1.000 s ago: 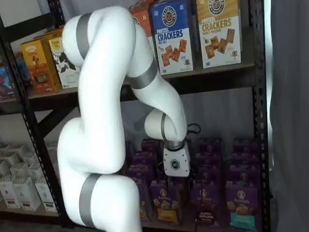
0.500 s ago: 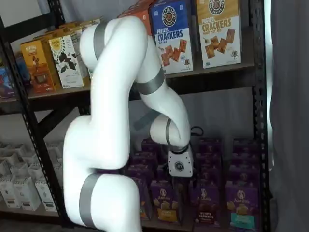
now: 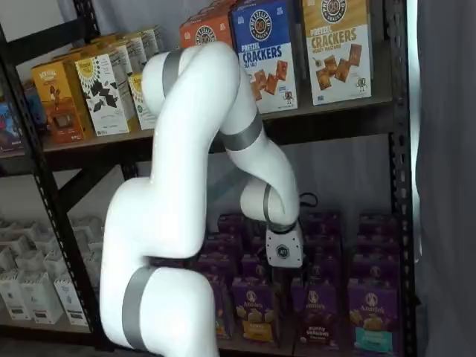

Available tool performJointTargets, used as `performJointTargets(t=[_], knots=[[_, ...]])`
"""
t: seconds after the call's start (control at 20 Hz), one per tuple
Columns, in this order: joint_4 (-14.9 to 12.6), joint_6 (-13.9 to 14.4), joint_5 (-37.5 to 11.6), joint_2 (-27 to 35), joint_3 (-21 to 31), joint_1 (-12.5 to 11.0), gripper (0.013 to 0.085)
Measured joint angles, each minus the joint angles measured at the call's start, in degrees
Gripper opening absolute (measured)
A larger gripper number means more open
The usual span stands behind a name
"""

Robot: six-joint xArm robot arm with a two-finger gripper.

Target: Pick up the purple box with a brown patch in the center, on the bottom shelf, the fifth box from the left

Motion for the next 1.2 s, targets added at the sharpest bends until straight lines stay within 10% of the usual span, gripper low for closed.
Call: performJointTargets(t=[1.2], knots=[[0.7, -4.3, 7.2, 15.4, -22.4, -4.1, 0.0850]])
